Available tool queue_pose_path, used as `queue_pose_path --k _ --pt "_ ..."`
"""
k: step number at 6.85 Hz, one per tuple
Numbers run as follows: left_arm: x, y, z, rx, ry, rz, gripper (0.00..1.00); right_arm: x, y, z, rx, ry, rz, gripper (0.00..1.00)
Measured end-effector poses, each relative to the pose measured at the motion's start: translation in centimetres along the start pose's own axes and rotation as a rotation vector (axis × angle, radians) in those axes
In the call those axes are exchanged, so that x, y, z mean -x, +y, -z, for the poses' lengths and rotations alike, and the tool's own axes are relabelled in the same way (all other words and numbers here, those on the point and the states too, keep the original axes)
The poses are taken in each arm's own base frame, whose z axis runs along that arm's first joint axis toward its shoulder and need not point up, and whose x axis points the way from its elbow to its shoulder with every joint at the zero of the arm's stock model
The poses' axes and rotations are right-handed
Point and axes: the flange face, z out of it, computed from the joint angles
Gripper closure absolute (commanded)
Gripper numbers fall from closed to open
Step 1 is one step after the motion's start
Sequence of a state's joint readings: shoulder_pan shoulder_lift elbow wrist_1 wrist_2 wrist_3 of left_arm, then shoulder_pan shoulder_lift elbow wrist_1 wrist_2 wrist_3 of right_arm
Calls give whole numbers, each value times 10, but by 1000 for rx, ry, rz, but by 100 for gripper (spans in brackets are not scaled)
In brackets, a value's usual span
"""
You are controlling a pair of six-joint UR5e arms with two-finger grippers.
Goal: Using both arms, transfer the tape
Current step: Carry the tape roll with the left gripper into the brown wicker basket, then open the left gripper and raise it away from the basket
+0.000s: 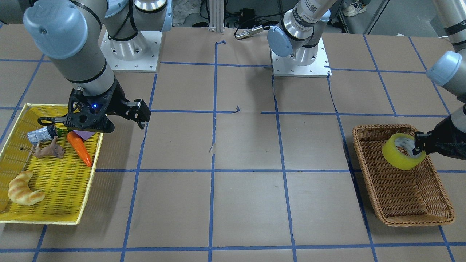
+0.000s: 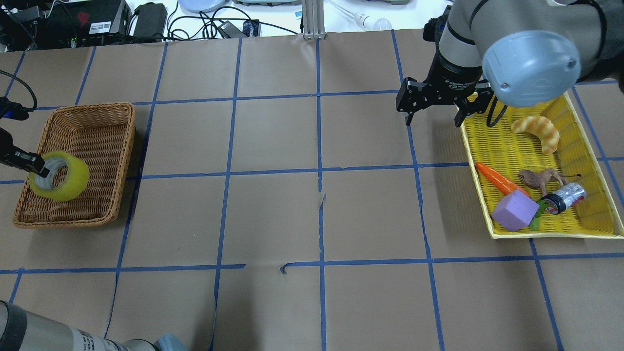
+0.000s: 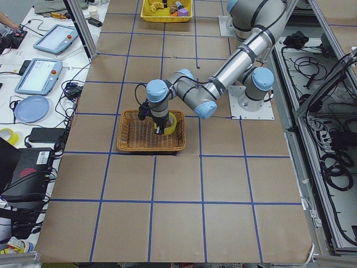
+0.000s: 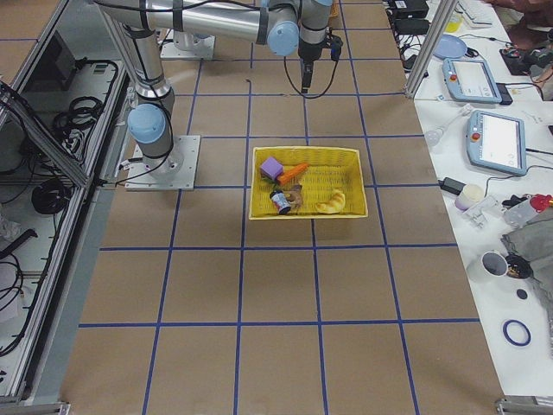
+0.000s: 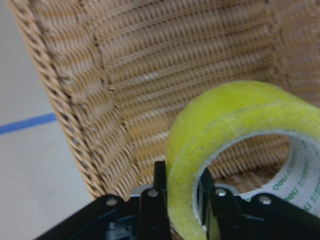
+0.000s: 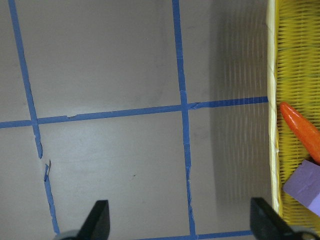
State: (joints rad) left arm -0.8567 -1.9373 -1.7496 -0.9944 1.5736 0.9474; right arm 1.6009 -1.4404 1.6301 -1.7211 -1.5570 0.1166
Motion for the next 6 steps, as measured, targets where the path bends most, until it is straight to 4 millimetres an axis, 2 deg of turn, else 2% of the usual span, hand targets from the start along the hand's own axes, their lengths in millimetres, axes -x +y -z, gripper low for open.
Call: queue_pose_path --k 1,2,3,4,6 --pt "4 -5 -15 -12 -3 21 40 0 0 0 0 0 0 0" --pt "-1 -13 -23 -20 3 59 23 0 0 0 0 -1 0 0" --pt "-16 -26 -20 -28 4 75 22 0 0 1 -1 -1 -1 0" --pt "-39 -42 -6 -36 -11 53 22 -1 0 2 -4 4 0 0" --pt "-83 -64 45 -46 -26 8 22 -6 5 17 -30 34 -4 0"
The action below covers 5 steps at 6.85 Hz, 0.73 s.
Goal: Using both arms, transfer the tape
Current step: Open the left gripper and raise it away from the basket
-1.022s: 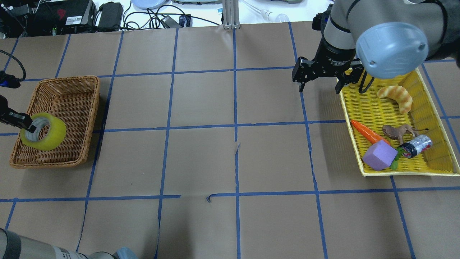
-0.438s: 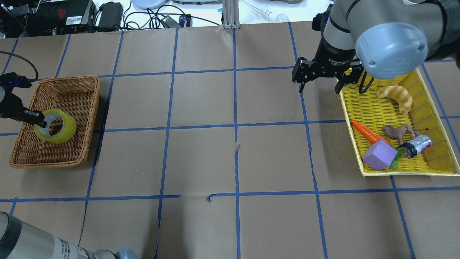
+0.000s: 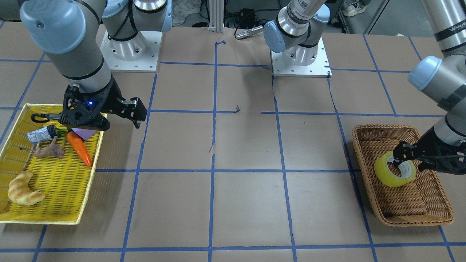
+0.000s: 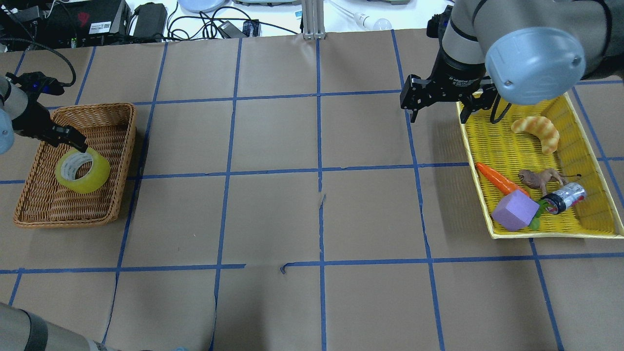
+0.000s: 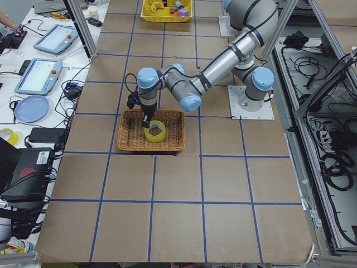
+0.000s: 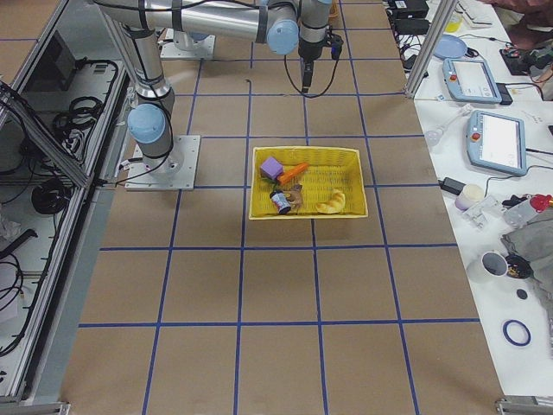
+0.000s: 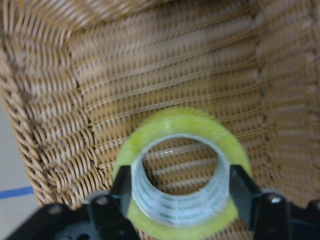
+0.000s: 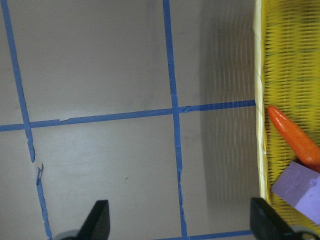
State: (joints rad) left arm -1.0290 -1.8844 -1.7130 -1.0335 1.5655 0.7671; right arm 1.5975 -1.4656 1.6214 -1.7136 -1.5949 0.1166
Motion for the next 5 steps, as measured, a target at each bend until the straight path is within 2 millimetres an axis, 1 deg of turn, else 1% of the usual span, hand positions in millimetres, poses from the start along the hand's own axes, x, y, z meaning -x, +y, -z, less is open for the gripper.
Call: queue_pose_path --k 1,2,3,4,5 --pt "-20 -9 34 0 20 27 20 -3 10 14 -11 3 -3 0" --pt "-54 -23 71 10 48 80 16 -4 18 23 -8 4 -4 0" --pt "-100 -36 102 30 70 135 10 -6 23 28 -10 6 -6 0" --pt "-156 -46 126 49 82 176 7 -6 26 35 -17 3 -8 0" --pt "-207 -50 142 58 85 199 0 -6 29 41 -23 -1 -7 0"
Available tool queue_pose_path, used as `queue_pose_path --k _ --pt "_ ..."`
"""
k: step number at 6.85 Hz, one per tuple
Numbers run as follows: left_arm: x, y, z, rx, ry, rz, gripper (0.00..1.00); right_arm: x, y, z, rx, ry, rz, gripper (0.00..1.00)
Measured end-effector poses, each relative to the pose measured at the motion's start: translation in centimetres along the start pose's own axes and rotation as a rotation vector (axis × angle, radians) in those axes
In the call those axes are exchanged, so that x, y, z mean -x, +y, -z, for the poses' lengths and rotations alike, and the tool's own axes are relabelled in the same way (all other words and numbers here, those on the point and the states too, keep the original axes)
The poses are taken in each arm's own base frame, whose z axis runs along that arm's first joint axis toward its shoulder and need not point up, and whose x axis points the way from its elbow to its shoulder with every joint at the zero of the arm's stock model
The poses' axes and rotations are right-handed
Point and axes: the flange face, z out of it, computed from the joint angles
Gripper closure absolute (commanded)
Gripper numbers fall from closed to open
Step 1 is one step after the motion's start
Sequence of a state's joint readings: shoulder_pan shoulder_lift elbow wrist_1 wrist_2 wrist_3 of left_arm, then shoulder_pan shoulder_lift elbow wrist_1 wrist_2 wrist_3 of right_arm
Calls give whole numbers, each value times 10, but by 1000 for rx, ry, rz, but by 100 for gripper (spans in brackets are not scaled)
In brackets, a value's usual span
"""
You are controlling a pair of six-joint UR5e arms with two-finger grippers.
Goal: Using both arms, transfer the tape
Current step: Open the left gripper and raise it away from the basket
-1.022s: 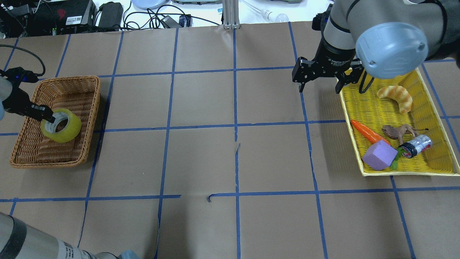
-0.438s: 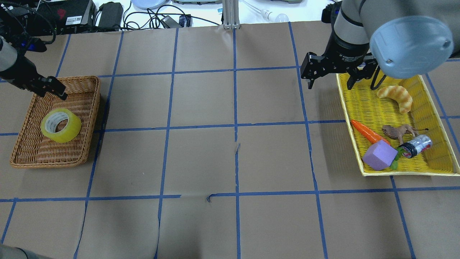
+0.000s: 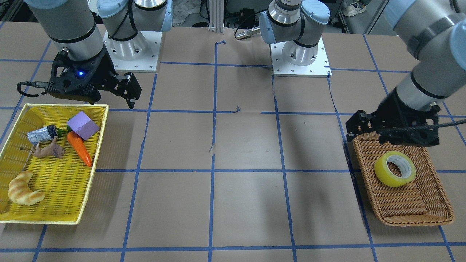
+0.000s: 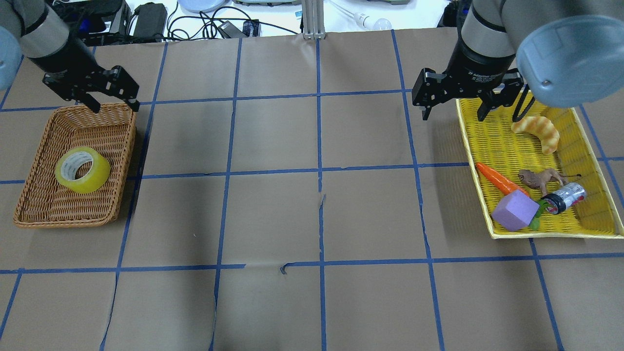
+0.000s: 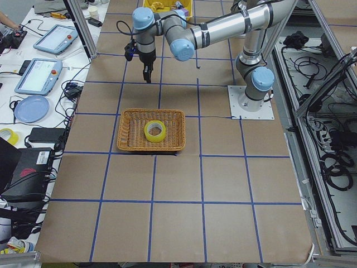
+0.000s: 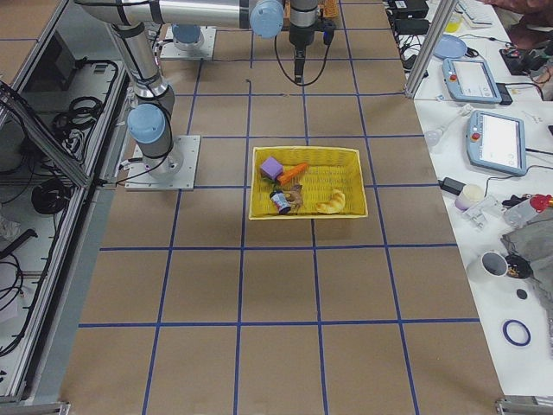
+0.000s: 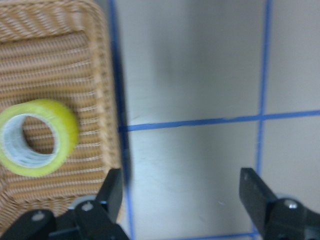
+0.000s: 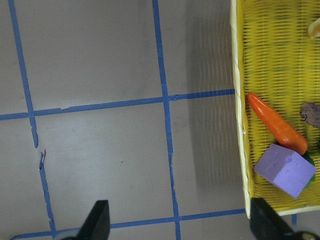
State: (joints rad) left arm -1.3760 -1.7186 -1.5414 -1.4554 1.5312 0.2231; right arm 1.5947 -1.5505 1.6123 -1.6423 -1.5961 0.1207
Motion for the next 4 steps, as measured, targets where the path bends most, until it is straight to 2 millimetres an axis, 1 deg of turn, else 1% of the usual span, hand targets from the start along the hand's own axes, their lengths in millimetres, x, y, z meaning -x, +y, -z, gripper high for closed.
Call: queue_pose_path --k 1,2,3,4 --pt "-55 12 9 5 1 12 0 0 4 4 5 -6 2 0" --pt "-99 25 14 14 1 6 0 1 7 5 16 -11 3 0" --pt "-125 36 18 27 0 -6 0 1 9 6 19 -13 4 0" --pt "-137 44 21 38 -1 -15 0 1 9 7 20 -13 4 0"
